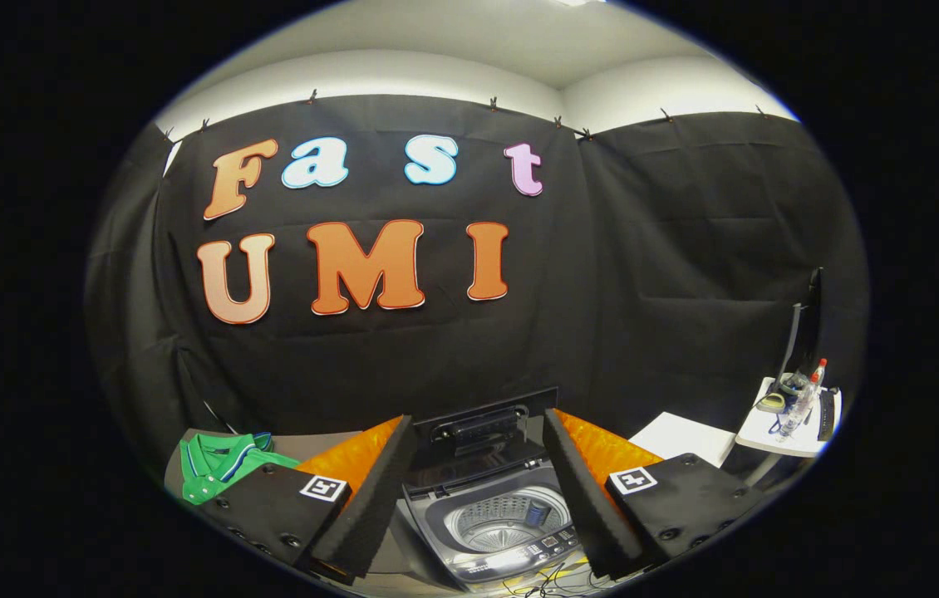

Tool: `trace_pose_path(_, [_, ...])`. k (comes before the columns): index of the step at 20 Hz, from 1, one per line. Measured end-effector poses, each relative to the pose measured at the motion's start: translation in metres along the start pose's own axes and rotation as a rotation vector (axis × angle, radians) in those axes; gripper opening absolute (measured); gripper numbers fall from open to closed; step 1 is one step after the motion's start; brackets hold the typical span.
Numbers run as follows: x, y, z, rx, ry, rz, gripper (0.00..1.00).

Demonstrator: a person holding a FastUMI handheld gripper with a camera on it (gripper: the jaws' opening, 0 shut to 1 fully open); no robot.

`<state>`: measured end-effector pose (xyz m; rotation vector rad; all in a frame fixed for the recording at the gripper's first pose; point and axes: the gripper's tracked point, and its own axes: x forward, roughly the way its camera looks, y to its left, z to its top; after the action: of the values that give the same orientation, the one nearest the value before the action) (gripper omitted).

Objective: Put the clothes into the washing machine and then close the washing machine lid.

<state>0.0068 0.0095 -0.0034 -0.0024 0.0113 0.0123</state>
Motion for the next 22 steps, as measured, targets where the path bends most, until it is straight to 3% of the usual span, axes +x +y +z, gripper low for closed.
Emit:
trace_pose_path(13, [0.001, 0.000, -0.005, 0.006, 0.016, 0.003, 0.99])
trace_pose_path(22, [0.003, 0.031, -0.019, 0.016, 0.058, 0.051, 0.99])
